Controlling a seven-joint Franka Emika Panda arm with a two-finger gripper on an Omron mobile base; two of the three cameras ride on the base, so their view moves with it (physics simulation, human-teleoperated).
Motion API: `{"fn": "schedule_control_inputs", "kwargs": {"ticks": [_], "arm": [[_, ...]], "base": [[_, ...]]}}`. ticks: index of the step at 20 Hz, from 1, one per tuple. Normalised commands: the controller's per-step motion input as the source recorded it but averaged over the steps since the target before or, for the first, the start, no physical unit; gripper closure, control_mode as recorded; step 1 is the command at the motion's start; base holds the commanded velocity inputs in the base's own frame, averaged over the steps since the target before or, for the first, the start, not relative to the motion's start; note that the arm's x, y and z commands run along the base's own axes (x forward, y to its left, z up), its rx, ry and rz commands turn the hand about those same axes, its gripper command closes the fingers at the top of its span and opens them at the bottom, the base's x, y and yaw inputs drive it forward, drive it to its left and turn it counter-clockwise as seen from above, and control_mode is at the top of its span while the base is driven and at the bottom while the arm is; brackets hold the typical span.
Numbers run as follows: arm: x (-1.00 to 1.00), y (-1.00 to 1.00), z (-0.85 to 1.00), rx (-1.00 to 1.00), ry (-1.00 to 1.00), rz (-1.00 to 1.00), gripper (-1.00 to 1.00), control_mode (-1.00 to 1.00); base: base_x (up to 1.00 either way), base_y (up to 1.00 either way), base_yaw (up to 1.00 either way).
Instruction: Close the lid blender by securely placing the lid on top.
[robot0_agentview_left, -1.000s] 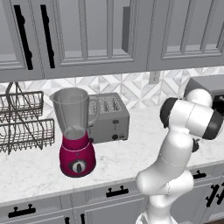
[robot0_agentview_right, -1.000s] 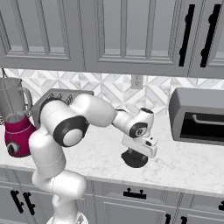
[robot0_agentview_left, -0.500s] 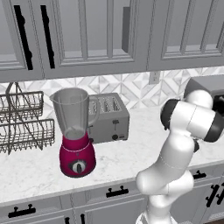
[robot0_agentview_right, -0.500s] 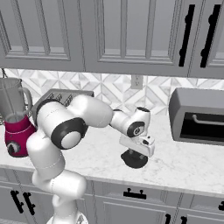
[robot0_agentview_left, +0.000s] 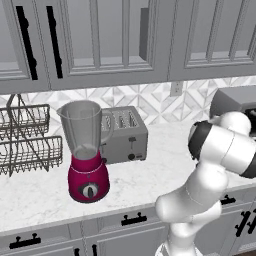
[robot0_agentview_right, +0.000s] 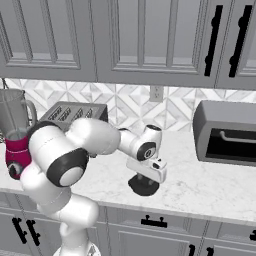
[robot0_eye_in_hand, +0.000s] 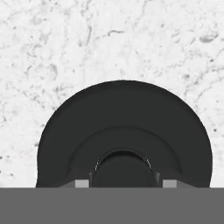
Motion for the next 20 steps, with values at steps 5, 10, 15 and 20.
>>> {"fn": "schedule_control_inputs", "kwargs": {"ticks": [5, 10, 15, 20], "arm": [[-0.49, 0.00, 0.75, 0.00, -0.19, -0.03, 1.00, -1.00], [-0.12, 0.20, 1.00, 0.00, -0.18, -0.06, 1.00, -1.00], [0.00, 0.49, 1.00, -0.01, -0.16, -0.06, 1.00, -1.00], [-0.29, 0.48, 1.00, -0.02, -0.19, -0.05, 1.00, -1.00]], "base": [[0.00, 0.00, 0.00], [0.00, 0.00, 0.00], [0.00, 0.00, 0.00], [0.00, 0.00, 0.00]]}}
